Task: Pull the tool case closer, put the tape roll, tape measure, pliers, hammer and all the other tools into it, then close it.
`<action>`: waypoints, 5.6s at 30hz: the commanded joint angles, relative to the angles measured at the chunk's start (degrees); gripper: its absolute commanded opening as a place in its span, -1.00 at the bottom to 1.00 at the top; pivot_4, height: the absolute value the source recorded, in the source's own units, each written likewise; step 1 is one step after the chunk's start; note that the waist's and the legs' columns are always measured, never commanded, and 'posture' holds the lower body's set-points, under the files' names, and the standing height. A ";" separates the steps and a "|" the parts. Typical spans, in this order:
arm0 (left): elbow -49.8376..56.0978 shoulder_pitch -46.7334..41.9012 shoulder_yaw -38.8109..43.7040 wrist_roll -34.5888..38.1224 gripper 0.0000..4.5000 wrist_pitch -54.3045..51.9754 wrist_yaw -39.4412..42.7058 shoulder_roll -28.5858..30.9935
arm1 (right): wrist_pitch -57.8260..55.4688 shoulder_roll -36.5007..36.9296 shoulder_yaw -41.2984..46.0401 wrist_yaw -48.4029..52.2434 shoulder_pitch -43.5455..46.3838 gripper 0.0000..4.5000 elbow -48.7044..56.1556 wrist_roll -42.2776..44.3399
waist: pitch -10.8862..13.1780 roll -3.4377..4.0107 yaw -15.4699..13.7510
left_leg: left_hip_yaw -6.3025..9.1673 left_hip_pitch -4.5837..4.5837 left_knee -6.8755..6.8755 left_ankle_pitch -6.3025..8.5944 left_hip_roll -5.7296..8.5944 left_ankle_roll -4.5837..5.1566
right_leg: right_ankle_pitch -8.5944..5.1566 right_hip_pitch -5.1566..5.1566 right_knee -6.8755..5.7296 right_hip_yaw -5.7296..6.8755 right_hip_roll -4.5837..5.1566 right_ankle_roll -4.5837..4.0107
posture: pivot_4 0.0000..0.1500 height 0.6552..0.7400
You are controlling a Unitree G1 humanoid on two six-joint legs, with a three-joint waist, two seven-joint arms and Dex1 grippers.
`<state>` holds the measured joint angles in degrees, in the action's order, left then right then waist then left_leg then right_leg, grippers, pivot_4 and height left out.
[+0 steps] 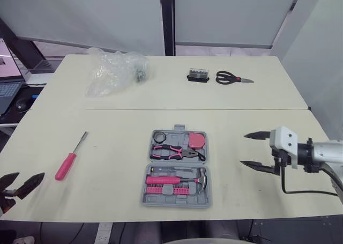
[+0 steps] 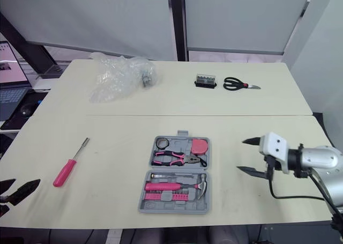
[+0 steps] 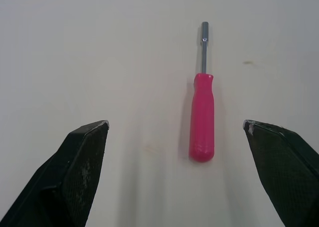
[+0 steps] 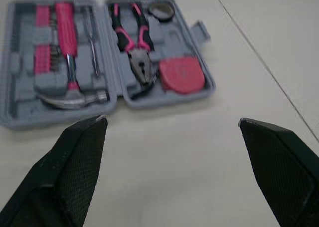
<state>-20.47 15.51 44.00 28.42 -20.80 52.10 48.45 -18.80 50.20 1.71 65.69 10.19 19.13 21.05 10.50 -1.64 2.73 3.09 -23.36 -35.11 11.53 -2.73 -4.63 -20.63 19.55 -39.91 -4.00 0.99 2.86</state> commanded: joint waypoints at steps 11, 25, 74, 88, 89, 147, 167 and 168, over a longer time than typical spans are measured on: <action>-4.99 -13.18 -10.58 -5.16 1.00 -2.90 -3.62 3.07 | -8.67 -4.51 -9.56 0.01 12.30 0.99 7.73 4.28 | -0.01 -0.03 -0.86 | 0.03 -0.04 0.02 0.00 0.02 0.00 | 0.01 0.07 -0.02 0.07 0.03 0.00 | 1.00 1.00; -21.65 -29.90 -22.92 -11.95 0.92 2.22 -4.48 -0.46 | -12.65 -3.26 -10.31 -1.24 11.39 1.00 12.59 4.82 | -0.01 -0.03 -0.87 | 0.04 -0.06 0.01 -0.01 0.02 0.00 | 0.01 0.11 -0.06 0.11 0.01 0.00 | 1.00 1.00; 37.51 -5.76 -32.26 -10.21 0.37 -12.87 -11.90 -8.34 | -12.83 -5.07 -12.71 -5.73 8.66 1.00 15.19 3.09 | 0.01 -0.09 -0.74 | 0.01 -0.14 -0.01 -0.01 0.01 0.01 | 0.01 0.11 0.02 0.08 0.04 0.01 | 1.00 1.00; 27.99 -4.11 -27.26 -7.24 0.60 1.44 -0.04 -6.74 | -11.45 -7.71 -15.43 -9.56 6.18 1.00 16.73 1.02 | 0.02 -0.07 -0.90 | 0.01 -0.14 0.01 -0.01 0.02 0.00 | 0.01 0.12 0.06 0.11 0.05 0.01 | 1.00 1.00; 26.94 -4.72 -28.10 -7.95 0.60 1.94 -0.11 -6.78 | -11.37 -7.89 -15.58 -9.65 6.11 1.00 16.71 0.86 | 0.02 -0.07 -0.90 | 0.01 -0.14 0.01 -0.01 0.02 0.01 | 0.01 0.12 0.05 0.11 0.05 0.01 | 1.00 1.00; 60.72 -10.72 -58.19 -21.88 -0.68 -5.36 8.24 8.30 | -8.47 13.33 -3.64 6.38 -3.94 1.00 16.49 5.00 | 0.19 0.22 -0.84 | -0.01 -0.40 0.05 0.00 0.03 0.03 | 0.05 0.15 0.49 0.11 0.02 0.09 | 1.00 1.00; 64.79 -22.33 -75.82 -30.81 -0.68 -20.83 5.36 2.98 | -8.79 17.07 -3.18 6.79 -8.63 1.00 17.63 3.96 | 0.19 0.22 -1.03 | 0.01 -0.41 -0.01 0.00 0.06 0.03 | 0.07 0.09 0.48 0.12 0.02 0.12 | 1.00 1.00; 64.62 -22.51 -76.15 -30.92 -0.68 -21.16 5.20 2.87 | -8.81 17.04 -3.12 6.75 -8.75 1.00 17.71 4.01 | 0.19 0.22 -1.03 | 0.02 -0.40 -0.02 0.00 0.06 0.03 | 0.07 0.08 0.48 0.12 0.02 0.12 | 1.00 1.00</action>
<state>42.46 -6.66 -31.22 -1.76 -41.33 57.78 51.54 -28.23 66.64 -2.86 72.36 1.49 35.45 25.09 10.69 -1.42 1.70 3.11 -23.76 -35.14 11.53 -2.66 -4.60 -20.56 19.63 -39.44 -3.88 1.01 2.99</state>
